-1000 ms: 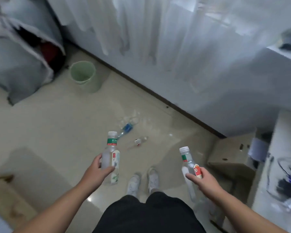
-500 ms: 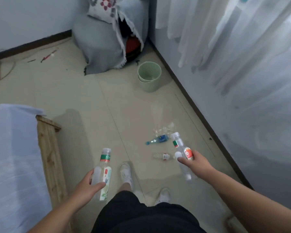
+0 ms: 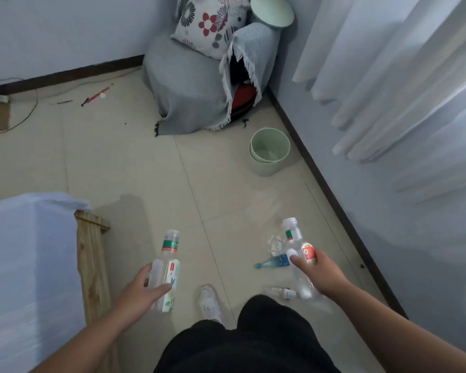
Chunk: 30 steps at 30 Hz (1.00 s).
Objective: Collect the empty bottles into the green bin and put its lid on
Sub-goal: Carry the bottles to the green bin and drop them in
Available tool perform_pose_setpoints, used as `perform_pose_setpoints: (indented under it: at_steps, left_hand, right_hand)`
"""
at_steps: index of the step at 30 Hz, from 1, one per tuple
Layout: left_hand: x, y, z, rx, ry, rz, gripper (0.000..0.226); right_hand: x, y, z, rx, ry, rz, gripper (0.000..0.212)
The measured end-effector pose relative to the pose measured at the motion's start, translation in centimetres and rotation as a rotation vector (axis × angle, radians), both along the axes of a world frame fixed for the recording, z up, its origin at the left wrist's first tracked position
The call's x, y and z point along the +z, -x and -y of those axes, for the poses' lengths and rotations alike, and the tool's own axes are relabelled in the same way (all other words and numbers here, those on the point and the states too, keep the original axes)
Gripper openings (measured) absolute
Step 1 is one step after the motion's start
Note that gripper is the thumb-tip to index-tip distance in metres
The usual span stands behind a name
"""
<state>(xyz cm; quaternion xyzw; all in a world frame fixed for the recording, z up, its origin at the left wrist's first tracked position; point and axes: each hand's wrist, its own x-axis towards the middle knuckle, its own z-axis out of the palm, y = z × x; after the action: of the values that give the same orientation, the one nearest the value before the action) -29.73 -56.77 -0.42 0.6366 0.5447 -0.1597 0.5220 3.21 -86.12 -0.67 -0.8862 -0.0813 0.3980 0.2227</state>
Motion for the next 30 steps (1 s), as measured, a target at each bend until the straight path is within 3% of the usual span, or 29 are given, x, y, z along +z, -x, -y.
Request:
perform_pose_setpoints:
  at_steps: [11, 16, 22, 26, 30]
  left_hand:
    - [0.6, -19.3, -15.3, -0.112, -0.05, 0.119, 0.075]
    - [0.0, -27.0, -19.7, -0.169, -0.048, 0.051, 0.078]
    - [0.4, -34.0, -23.8, -0.268, -0.021, -0.026, 0.077]
    - [0.4, -39.6, -27.9, -0.338, -0.033, -0.045, 0.075]
    - [-1.2, -46.9, -32.8, -0.396, -0.031, -0.073, 0.073]
  right_hand:
    - [-4.7, -6.6, -3.1, -0.104, 0.173, -0.087, 0.053]
    - [-5.8, -14.4, -8.7, -0.116, 0.12, -0.173, 0.056]
    - [-3.0, -25.3, -17.5, -0.053, 0.065, -0.139, 0.057]
    - [-1.2, -31.7, -22.9, -0.142, 0.011, -0.069, 0.052]
    - [-1.2, -36.9, -27.2, -0.292, -0.016, -0.047, 0.06]
